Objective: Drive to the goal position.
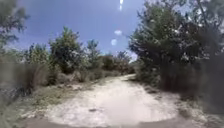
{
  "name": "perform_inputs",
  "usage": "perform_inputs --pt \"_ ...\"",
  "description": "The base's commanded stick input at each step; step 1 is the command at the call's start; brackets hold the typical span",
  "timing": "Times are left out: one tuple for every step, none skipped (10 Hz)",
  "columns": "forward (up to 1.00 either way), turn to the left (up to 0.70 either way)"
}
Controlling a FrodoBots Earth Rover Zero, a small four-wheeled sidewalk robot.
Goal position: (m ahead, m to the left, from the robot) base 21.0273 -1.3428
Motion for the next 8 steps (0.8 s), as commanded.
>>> perform_inputs --pt "0.5 0.0" --pt "0.5 0.0" --pt "0.5 0.0" --pt "0.5 0.0" --pt "0.5 0.0" --pt "0.5 0.0" --pt "0.5 0.0" --pt "0.5 0.0"
